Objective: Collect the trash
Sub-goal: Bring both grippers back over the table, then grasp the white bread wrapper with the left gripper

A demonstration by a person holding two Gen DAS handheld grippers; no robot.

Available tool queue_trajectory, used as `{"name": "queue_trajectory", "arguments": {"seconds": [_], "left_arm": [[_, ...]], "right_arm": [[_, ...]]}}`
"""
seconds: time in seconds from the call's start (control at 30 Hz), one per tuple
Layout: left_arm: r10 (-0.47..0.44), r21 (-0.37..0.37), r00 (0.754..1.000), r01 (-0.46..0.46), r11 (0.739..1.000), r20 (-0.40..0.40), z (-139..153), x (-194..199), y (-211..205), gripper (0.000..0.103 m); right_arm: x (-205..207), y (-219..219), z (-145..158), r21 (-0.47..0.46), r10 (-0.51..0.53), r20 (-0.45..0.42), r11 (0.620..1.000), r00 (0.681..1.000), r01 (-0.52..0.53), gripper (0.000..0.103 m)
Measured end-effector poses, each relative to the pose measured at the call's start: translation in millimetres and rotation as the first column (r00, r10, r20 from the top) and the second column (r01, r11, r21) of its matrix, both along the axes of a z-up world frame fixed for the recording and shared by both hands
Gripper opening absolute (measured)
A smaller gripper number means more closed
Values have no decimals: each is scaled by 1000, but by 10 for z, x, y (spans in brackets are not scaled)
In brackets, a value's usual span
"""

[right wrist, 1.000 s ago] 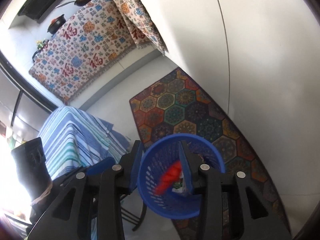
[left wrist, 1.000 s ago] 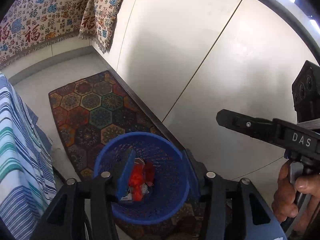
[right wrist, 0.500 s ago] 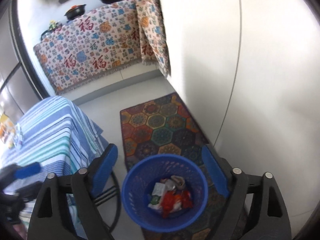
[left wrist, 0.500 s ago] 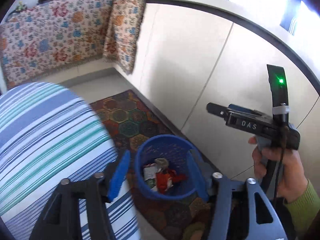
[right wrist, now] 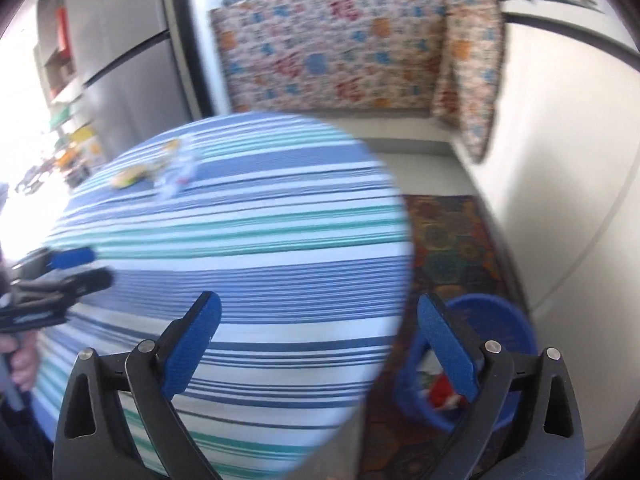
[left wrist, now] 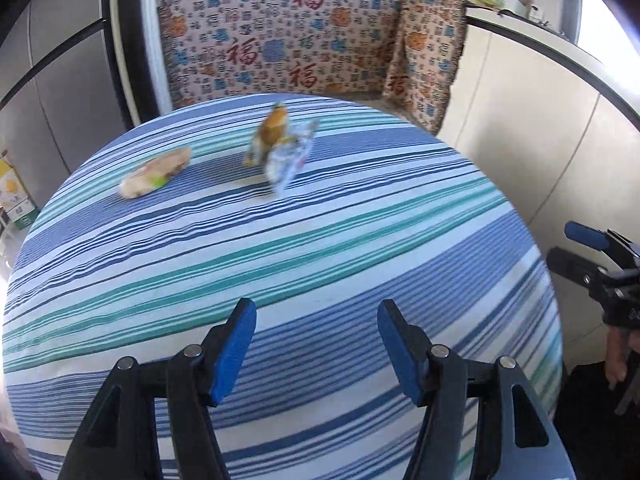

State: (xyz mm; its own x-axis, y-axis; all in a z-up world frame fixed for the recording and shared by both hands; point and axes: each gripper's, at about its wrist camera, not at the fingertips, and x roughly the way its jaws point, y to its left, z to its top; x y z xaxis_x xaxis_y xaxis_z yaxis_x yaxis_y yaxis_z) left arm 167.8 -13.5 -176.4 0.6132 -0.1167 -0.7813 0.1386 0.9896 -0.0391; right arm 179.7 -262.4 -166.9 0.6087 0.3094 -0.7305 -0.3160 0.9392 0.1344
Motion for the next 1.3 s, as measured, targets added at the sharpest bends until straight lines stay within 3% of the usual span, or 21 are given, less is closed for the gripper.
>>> {"name": "queue_trajectory", "arguments": {"seconds": [0.17,0.33,0.4,0.63,0.8,1.07,1.17,1.27,1.3], "left_arm": [[57,41,998,-56,998,-30,-188,107,584,64],[44,49,999,-44,998,-4,-195,149,863,68],[39,51,999,-39,998,-9,-208,193,929,78],[37,65,998,-34,997,-46,-262,617,1243,101],[51,62,998,-48,997,-48,-265,1090,1654,103],[-136,69,990,139,988,-47,-282,1583,1666,103],[-164,61,986,165,984,-30,-269,1695,1627,91],[-176,43,984,176,983,6,-227,1691,1589,46],[-172,35,985,172,985,12,-216,1672,1582,26]], "right_arm": [[105,894,-232,-29,75,-64,997,995,-77,99],[315,1343,-401,-97,72,-88,992,993,-80,99],[350,1413,-426,-136,66,-71,988,995,-75,100],[389,1493,-434,-139,61,-76,988,995,-71,103],[389,1507,-429,-140,60,-75,988,995,-70,103],[388,1506,-430,-140,59,-74,988,995,-69,103],[388,1507,-431,-140,60,-74,988,995,-70,103],[389,1503,-431,-140,60,-74,988,995,-70,103],[389,1504,-431,-140,60,-74,988,995,-70,103]]}}
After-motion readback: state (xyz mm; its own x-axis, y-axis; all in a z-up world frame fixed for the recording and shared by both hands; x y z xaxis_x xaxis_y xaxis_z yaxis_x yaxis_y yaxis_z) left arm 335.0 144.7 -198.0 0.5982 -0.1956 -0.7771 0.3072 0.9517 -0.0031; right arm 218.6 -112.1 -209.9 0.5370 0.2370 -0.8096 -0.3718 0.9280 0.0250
